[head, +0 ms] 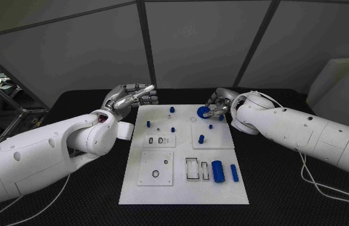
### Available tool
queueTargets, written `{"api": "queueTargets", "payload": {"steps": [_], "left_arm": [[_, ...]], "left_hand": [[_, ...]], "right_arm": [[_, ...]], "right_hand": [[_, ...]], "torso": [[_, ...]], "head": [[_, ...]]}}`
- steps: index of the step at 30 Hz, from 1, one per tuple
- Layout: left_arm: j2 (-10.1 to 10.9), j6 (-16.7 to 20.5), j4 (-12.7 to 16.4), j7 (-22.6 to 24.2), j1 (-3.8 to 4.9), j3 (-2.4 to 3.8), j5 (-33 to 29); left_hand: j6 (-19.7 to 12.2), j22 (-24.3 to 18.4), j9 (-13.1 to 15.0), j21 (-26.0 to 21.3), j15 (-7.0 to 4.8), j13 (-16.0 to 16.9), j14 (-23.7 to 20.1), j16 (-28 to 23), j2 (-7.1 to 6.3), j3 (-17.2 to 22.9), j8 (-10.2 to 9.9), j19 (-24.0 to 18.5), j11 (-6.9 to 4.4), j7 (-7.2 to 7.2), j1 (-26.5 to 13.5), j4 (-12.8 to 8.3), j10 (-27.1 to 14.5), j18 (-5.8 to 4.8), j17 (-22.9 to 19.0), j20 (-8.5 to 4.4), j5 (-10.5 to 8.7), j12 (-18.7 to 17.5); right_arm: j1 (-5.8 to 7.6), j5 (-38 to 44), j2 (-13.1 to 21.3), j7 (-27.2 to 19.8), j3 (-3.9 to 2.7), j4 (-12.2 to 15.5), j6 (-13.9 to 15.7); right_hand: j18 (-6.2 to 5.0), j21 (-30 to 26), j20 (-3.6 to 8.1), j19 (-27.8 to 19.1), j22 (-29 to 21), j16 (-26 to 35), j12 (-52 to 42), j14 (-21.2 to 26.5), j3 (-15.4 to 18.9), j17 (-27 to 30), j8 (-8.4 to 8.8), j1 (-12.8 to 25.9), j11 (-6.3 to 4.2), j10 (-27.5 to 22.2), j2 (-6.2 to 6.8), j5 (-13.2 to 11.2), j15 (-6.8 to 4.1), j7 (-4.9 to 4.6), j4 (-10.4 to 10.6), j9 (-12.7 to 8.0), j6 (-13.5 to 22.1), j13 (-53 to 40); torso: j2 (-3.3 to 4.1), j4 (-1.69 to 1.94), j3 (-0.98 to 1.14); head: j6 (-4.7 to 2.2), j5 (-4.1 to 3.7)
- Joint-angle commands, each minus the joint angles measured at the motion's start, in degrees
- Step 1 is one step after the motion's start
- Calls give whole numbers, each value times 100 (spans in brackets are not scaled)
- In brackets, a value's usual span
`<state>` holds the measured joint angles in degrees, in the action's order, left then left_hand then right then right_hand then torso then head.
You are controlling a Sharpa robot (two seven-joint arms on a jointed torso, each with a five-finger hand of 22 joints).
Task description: Assemble the parts on the task board
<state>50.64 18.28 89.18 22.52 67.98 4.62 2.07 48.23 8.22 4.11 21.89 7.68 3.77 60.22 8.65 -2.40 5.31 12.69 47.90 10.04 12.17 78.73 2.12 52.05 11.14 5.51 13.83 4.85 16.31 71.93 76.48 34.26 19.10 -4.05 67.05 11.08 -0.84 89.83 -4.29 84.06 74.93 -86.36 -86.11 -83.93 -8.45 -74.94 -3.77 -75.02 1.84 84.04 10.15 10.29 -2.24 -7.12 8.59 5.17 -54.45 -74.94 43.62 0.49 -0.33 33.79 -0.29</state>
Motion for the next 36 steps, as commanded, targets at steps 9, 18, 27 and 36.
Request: {"api": "queueTargets", "payload": {"steps": [9, 18, 27, 36], "left_arm": [[-17, -78, -4, 18, 8, 4, 27], [-16, -77, -14, 16, 8, 4, 27], [-12, -78, -15, 11, 8, 4, 27], [-2, -78, -11, 2, 8, 4, 27]], "left_hand": [[27, -14, -6, 18, 18, -4, -5, -44, 29, 3, -42, 46, 10, 61, 26, -48, 32, -79, -1, 2, -41, -33], [27, -14, -6, 18, 18, -4, -5, -44, 29, 3, -42, 46, 10, 61, 26, -48, 32, -79, -1, 2, -41, -33], [27, -14, -6, 18, 18, -4, -5, -44, 29, 3, -42, 46, 10, 61, 26, -48, 32, -79, -1, 2, -41, -33], [30, -16, -6, 17, 18, -3, -3, -50, 34, 5, -44, 45, 10, 60, 30, -57, 36, -78, 0, 2, -43, -39]], "right_arm": [[13, 456, -101, 102, -3, -76, -192], [12, 742, -156, 142, -1, -81, -70], [11, 818, -131, 129, 0, 3, 167], [10, 1006, -49, 124, -2, 285, 561]], "right_hand": [[84, 17, -27, 594, 1507, -94, -79, -463, -123, -816, -27, -93, 37, 397, -134, 40, 33, 18, -97, 34, -117, -1116], [84, 17, -17, 594, 1507, -125, -106, -473, -202, -885, -95, -83, 7, 413, -259, 56, 16, 56, -202, 102, -361, -1152], [84, 17, 48, 594, 1507, -104, -289, -459, -311, -835, -168, 7, -79, 531, -377, 413, -55, 153, -319, 237, -714, -1381], [84, 17, 63, 594, 1507, -105, -302, -460, -337, -841, -165, 30, -96, 540, -388, 478, -69, 172, -345, 266, -762, -1398]], "torso": [[-1, 2, 4], [-1, -3, 6], [0, -1, 10], [-6, -3, 8]], "head": [[2, -11], [8, -6], [7, 5], [-5, 13]]}}
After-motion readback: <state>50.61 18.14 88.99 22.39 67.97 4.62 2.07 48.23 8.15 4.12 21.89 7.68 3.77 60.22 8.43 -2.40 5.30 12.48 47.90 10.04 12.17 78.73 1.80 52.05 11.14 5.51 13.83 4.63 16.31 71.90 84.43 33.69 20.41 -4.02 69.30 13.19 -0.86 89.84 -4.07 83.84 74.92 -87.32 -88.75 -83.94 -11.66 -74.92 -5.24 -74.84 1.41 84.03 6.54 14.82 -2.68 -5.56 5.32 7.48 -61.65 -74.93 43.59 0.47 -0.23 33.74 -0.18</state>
